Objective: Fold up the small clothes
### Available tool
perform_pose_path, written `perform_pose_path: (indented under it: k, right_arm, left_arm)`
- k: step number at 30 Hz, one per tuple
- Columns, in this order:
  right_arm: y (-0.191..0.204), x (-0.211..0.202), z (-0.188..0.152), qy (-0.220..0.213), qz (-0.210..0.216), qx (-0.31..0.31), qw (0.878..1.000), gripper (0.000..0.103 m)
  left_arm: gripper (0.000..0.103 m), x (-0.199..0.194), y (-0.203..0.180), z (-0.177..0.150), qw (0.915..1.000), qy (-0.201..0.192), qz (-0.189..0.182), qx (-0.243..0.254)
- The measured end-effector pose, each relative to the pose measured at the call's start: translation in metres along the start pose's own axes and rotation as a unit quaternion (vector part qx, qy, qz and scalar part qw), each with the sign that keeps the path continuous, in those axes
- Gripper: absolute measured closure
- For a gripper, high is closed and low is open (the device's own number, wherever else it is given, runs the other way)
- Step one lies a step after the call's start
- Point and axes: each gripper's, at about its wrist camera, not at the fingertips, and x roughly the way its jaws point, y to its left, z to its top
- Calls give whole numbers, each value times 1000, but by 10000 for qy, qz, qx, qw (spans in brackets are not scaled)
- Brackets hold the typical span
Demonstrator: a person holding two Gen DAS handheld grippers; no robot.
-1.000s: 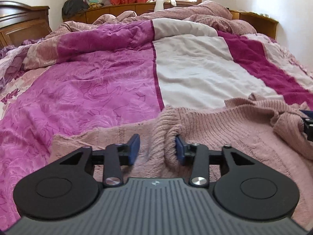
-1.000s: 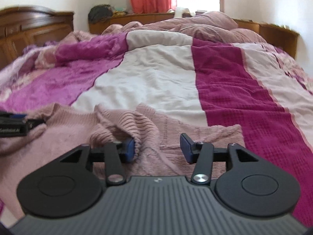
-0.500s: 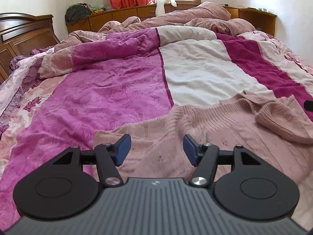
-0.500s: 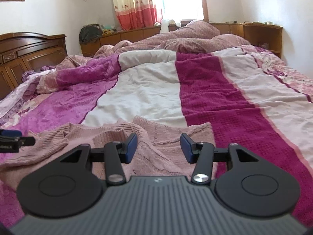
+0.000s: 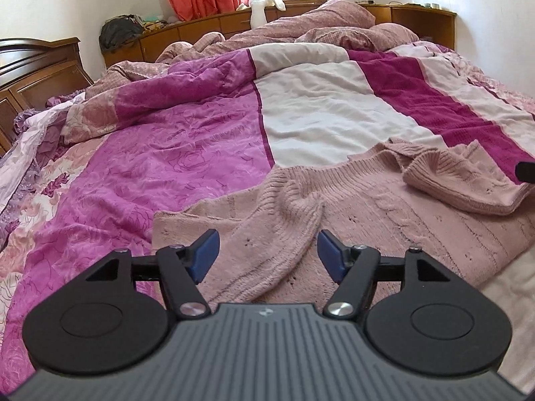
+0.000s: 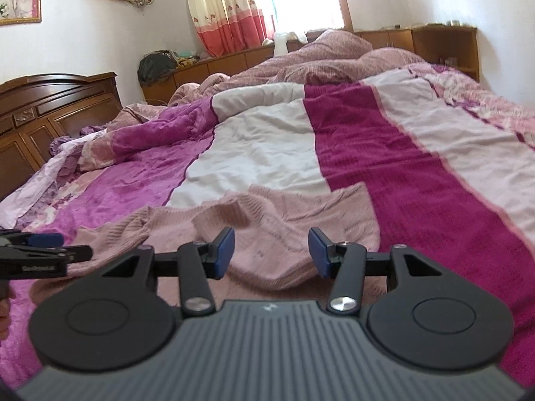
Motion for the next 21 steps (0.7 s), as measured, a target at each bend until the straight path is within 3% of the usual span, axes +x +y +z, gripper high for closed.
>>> perform_pose_path:
  k: [5, 15, 16, 17, 18, 19, 21]
  right_arm:
    - [2, 9, -12, 135, 196, 32, 9997, 52]
    - [4, 28, -37, 471, 83, -72, 9988, 52]
    - [5, 28, -38, 470, 74, -112, 9988, 52]
    - [5, 29, -38, 471, 67, -139, 9988, 52]
    - [6, 29, -38, 473, 63, -150, 9987, 52]
    - [5, 29, -38, 475, 63, -154, 9987, 52]
    - [5, 29, -38, 472, 87, -136, 9988, 52]
  left_arm:
    - [31, 9, -11, 1, 9999, -9, -10, 133]
    - [35, 56, -36, -2, 9955, 35, 153, 934]
    - [38, 62, -36, -2, 9955, 47, 152, 932]
    - [54, 68, -35, -1, 9959, 65, 147, 886]
    - [81, 72, -32, -1, 9968, 88, 112, 786]
    - [89, 74, -29, 1, 9976, 114, 99, 670]
    - [91, 70, -21, 7, 9987, -42, 200, 470]
